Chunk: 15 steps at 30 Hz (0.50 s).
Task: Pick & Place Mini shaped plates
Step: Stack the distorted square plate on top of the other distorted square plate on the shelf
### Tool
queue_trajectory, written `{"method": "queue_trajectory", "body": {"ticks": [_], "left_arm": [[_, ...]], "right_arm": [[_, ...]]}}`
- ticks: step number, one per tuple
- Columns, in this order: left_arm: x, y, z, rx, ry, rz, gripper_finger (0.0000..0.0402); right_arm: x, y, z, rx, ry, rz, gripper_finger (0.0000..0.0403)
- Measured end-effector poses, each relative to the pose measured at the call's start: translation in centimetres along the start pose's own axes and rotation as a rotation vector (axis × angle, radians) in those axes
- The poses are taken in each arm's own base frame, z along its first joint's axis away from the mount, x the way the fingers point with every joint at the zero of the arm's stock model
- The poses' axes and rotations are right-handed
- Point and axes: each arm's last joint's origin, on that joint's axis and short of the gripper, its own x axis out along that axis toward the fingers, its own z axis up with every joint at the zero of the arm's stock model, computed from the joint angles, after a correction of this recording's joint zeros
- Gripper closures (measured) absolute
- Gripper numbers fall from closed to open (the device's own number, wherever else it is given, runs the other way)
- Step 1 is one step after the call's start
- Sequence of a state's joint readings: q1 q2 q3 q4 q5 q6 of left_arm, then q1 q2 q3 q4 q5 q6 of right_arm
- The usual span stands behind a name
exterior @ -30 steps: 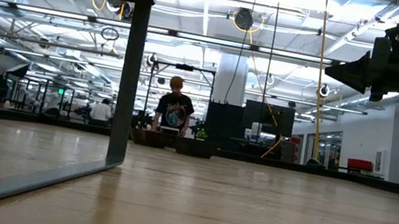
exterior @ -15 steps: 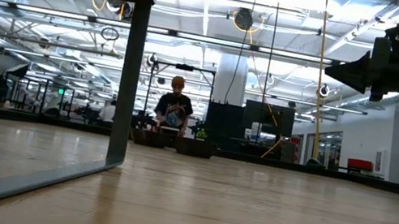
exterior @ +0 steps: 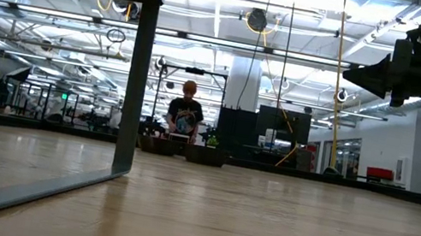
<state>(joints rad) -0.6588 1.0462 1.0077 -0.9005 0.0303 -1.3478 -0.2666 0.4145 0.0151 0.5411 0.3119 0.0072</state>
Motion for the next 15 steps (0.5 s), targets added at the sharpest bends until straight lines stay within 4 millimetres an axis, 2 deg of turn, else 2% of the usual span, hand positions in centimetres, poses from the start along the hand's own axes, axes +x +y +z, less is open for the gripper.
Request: {"method": "queue_trajectory", "body": {"ticks": [4,8,15], "left_arm": [[-0.3,-0.6,0.0,0.066,-0.002,-0.08,0.0252],[-1.7,-1.2,0.3,0.132,-0.066,-0.216,0.0224],[-3.7,0.4,0.4,0.12,-0.145,-0.193,0.0209]], "right_arm": [[0.0,0.0,0.0,0.0,0.001,0.0,0.0385],[0.0,0.0,0.0,0.0,0.0,0.0,0.0385],[0.0,0.0,0.0,0.0,0.0,0.0,0.0385]]}}
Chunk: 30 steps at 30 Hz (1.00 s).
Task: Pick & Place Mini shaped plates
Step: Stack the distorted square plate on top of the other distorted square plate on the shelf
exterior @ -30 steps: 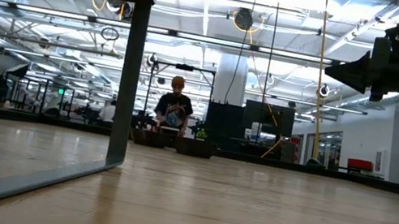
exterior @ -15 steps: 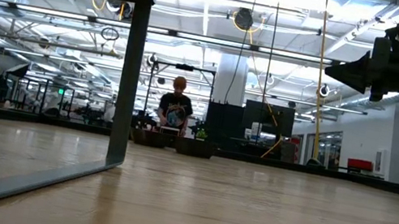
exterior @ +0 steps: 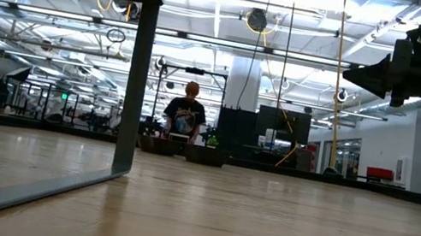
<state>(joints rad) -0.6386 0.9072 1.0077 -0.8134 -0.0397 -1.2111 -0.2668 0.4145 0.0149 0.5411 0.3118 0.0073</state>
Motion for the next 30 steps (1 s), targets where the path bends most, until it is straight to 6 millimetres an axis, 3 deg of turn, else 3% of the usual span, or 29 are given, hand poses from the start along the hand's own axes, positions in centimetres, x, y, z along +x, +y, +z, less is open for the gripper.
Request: {"method": "queue_trajectory", "body": {"ticks": [5,11,17,23,26,30], "left_arm": [[-1.0,0.7,1.4,0.056,-0.251,0.073,0.0205],[-1.7,2.1,4.0,0.002,-0.594,0.272,0.0203],[-1.7,3.4,7.2,-0.009,-0.682,0.361,0.0198],[-1.8,4.6,12.7,-0.011,-0.75,0.231,0.0197],[-1.8,6.4,15.7,-0.016,-0.726,0.207,0.0197],[-1.2,9.6,19.7,-0.055,-0.65,0.355,0.0197]], "right_arm": [[0.0,0.0,0.0,0.0,0.0,0.0,0.0385],[0.0,0.0,0.0,0.0,0.0,0.0,0.0385],[0.0,0.0,0.0,0.0,0.0,0.0,0.0385],[0.0,0.0,0.0,0.0,0.0,0.0,0.0385],[0.0,0.0,0.0,0.0,-0.001,0.0,0.0385],[0.0,0.0,0.0,0.0,0.0,0.0,0.0385]]}}
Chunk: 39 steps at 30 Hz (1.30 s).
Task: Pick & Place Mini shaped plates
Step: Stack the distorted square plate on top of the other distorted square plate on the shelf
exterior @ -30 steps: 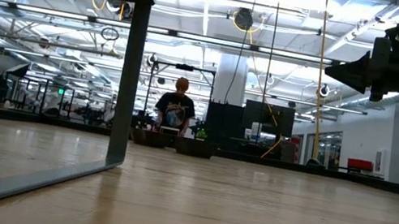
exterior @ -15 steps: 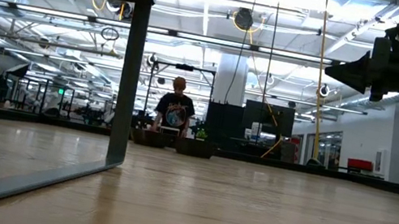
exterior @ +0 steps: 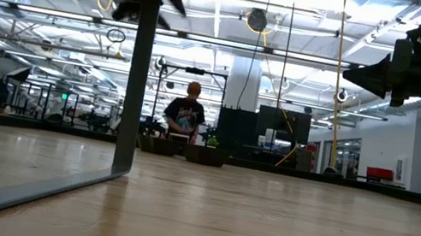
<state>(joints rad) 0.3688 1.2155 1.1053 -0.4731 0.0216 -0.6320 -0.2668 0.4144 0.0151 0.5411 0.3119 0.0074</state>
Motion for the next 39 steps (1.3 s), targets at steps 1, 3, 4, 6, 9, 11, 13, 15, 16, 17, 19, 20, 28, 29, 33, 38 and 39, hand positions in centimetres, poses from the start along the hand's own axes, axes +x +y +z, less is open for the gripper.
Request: {"method": "queue_trajectory", "body": {"ticks": [1,3,4,6,9,11,13,15,16,17,19,20,28,29,33,38,39], "left_arm": [[1.1,0.6,0.5,0.009,0.02,0.044,0.0197],[3.6,1.7,1.4,0.031,0.052,0.116,0.0197],[4.9,2.3,1.6,0.04,0.075,0.152,0.0197],[7.4,4.0,1.5,0.046,0.129,0.238,0.0197],[10.6,6.3,1.2,-0.006,0.168,0.364,0.0197],[11.6,7.3,0.9,0.007,0.18,0.458,0.0197],[11.7,7.4,1.3,0.006,0.147,0.487,0.0197],[11.6,7.7,1.8,-0.015,0.126,0.488,0.0197],[11.7,8.0,1.7,-0.025,0.138,0.495,0.0198],[11.7,8.2,1.4,-0.03,0.158,0.506,0.02],[11.6,8.2,1.5,-0.031,0.157,0.501,0.0205],[11.4,8.0,1.6,-0.025,0.149,0.489,0.0208],[11.6,6.9,1.4,0.037,0.181,0.395,0.0236],[11.4,6.7,1.3,0.041,0.204,0.359,0.024],[10.0,4.9,1.2,0.08,0.264,0.162,0.0257],[5.3,1.1,1.6,0.182,0.183,-0.003,0.028],[4.1,0.5,1.4,0.208,0.147,-0.005,0.0284]], "right_arm": [[0.0,0.0,0.0,0.0,0.0,0.0,0.0385],[0.0,0.0,0.0,0.0,0.0,0.0,0.0385],[0.0,0.0,0.0,0.0,0.0,0.0,0.0385],[0.0,0.0,0.0,0.0,0.0,0.0,0.0385],[0.0,0.0,0.0,0.0,0.0,0.0,0.0385],[0.0,0.0,0.0,-0.001,0.001,0.0,0.0385],[0.0,0.0,0.0,0.0,0.0,0.0,0.0385],[0.0,0.0,0.0,0.0,0.0,0.0,0.0385],[0.0,0.0,0.0,0.0,0.0,0.0,0.0385],[0.0,0.0,0.0,0.0,0.0,0.0,0.0385],[0.0,0.0,0.0,0.0,0.0,0.0,0.0385],[0.0,0.0,0.0,0.0,0.0,0.0,0.0385],[0.0,0.0,0.0,0.0,0.001,0.0,0.0385],[0.0,0.0,0.0,0.0,0.0,0.0,0.0385],[0.0,0.0,0.0,0.0,0.0,0.0,0.0385],[0.0,0.0,0.0,0.0,0.0,0.0,0.0385],[0.0,0.0,0.0,0.0,0.0,0.0,0.0385]]}}
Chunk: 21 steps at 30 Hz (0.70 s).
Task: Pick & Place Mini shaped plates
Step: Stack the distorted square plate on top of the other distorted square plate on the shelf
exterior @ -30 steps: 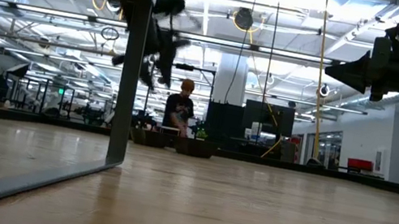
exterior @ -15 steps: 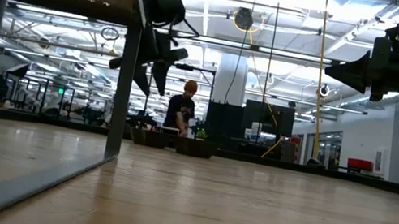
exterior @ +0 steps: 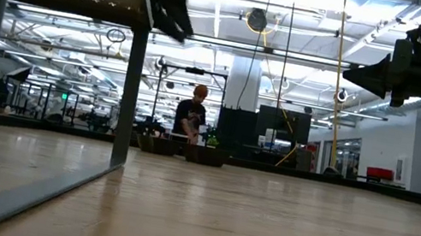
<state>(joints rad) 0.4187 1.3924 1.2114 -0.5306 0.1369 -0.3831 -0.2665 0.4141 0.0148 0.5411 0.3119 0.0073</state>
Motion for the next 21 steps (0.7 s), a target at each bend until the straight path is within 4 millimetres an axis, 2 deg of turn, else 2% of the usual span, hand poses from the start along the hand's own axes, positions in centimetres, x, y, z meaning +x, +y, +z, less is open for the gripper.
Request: {"method": "queue_trajectory", "body": {"ticks": [4,7,9,15,18,21], "left_arm": [[-4.5,-1.7,-2.7,0.055,-0.139,0.096,0.0298],[-7.0,-2.2,-6.0,0.066,-0.261,0.107,0.0306],[-7.9,-2.1,-8.6,0.072,-0.341,0.077,0.0308],[-7.9,-1.0,-15.0,0.16,-0.549,-0.132,0.0309],[-7.1,0.0,-17.1,0.194,-0.616,-0.175,0.0309],[-6.3,0.8,-18.4,0.188,-0.654,-0.196,0.0309]], "right_arm": [[0.0,0.0,0.0,0.0,0.0,0.0,0.0385],[0.0,0.0,0.0,0.0,0.0,0.0,0.0385],[0.0,0.0,0.0,0.0,0.0,0.0,0.0385],[0.0,0.0,0.0,0.0,0.0,0.0,0.0385],[0.0,0.0,0.0,0.0,0.0,0.0,0.0385],[0.0,0.0,0.2,0.007,-0.021,0.0,0.0385]]}}
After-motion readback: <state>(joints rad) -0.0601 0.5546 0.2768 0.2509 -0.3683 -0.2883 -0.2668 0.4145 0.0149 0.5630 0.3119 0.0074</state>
